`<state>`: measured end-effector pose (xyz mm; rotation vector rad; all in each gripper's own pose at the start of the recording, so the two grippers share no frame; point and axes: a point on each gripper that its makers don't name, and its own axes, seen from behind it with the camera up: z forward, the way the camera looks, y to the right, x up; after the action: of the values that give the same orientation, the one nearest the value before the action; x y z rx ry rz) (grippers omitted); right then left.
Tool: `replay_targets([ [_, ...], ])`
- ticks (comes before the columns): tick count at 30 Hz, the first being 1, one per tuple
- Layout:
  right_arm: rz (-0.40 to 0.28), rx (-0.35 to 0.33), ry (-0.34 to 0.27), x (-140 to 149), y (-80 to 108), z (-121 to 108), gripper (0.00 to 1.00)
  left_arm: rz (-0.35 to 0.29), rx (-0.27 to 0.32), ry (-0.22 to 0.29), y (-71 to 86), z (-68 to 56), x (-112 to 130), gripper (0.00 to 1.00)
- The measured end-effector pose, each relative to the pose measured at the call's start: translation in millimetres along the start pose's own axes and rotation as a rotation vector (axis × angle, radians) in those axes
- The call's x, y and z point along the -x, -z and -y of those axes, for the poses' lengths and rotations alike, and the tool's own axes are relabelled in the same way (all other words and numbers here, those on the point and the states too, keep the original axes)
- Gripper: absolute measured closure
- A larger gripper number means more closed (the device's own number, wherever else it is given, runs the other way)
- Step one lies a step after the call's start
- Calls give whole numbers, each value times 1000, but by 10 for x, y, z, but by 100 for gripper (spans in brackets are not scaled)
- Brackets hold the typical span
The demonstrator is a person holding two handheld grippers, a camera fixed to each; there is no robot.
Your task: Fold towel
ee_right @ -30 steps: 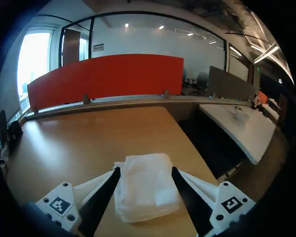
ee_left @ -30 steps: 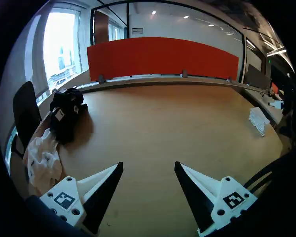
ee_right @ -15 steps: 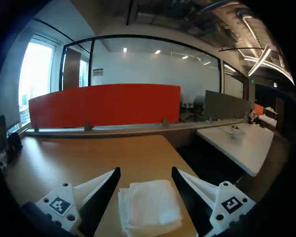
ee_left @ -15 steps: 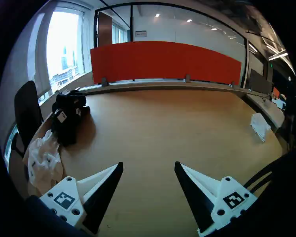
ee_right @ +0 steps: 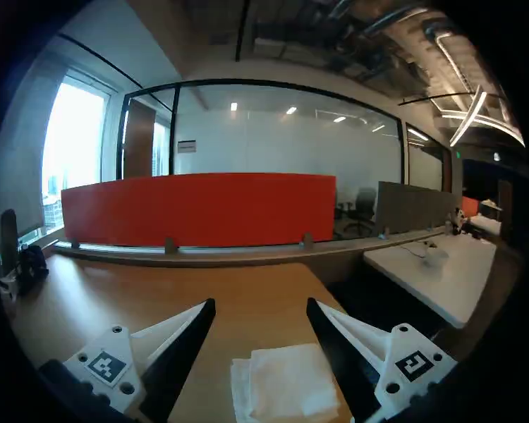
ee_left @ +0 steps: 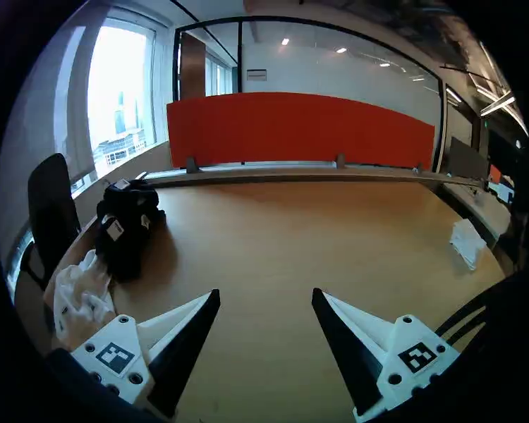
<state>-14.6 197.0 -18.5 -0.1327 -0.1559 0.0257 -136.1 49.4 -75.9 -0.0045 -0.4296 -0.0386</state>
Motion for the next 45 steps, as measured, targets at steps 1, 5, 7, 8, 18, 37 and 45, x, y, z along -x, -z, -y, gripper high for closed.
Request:
replay_targets([
  [1,-1,-4,1,-11,-2,25,0,-10,-3,2,-9,16,-46,3],
  [5,-6,-17,10,-37,-16,118,0,-54,-11,15,-47,78,-252,3],
  [7,-6,-23,15,-47,-23,159,0,-75,-15,22,-63,109,-343,3],
  [8,-6,-26,18,-53,-27,181,0,-86,-17,25,-72,127,-393,3],
  [18,-32,-63,26,-228,-41,466,0,-176,-33,36,-128,241,-767,3],
  [37,-83,-144,-10,-619,-12,1377,0,-295,-16,52,-230,276,-1312,3],
  [45,-88,-176,-34,-667,41,1749,0,-345,-20,69,-232,330,-1503,3],
])
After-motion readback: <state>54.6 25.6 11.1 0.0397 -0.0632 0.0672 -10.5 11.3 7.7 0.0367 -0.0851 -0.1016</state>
